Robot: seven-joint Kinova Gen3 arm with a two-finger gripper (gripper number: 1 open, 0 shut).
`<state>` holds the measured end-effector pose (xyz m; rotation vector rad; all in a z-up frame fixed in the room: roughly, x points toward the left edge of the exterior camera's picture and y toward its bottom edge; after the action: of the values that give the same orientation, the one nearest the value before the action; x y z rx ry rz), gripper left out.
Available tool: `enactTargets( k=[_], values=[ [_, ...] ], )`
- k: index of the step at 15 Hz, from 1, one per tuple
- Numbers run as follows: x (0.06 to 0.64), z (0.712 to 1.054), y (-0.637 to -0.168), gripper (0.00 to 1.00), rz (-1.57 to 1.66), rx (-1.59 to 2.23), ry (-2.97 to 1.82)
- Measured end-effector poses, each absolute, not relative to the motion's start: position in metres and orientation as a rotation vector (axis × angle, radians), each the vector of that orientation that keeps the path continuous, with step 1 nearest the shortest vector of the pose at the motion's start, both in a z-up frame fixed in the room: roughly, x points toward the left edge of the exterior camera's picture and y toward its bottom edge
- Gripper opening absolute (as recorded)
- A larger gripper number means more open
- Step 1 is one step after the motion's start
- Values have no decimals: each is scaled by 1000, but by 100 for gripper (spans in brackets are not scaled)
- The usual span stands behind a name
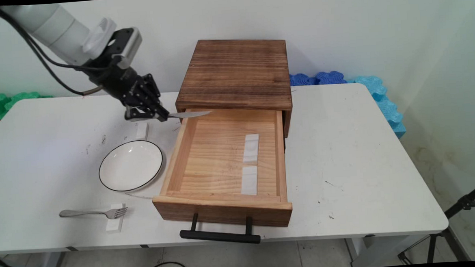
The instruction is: Place the picked object into the drawer
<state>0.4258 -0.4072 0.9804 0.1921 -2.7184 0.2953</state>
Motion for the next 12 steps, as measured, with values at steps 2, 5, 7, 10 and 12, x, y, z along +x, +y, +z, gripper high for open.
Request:
enactTargets(
  k=[2,5,7,10,12],
  values=[
    [414,979,-412,0,297,180,-2716],
    [399,976,-418,0,300,170,-2713],
    [388,973,-423,0,303,165,-2711],
    [373,968,-430,0,306,162,-2707],
    [363,962,-435,0,307,160,-2706]
  ],
)
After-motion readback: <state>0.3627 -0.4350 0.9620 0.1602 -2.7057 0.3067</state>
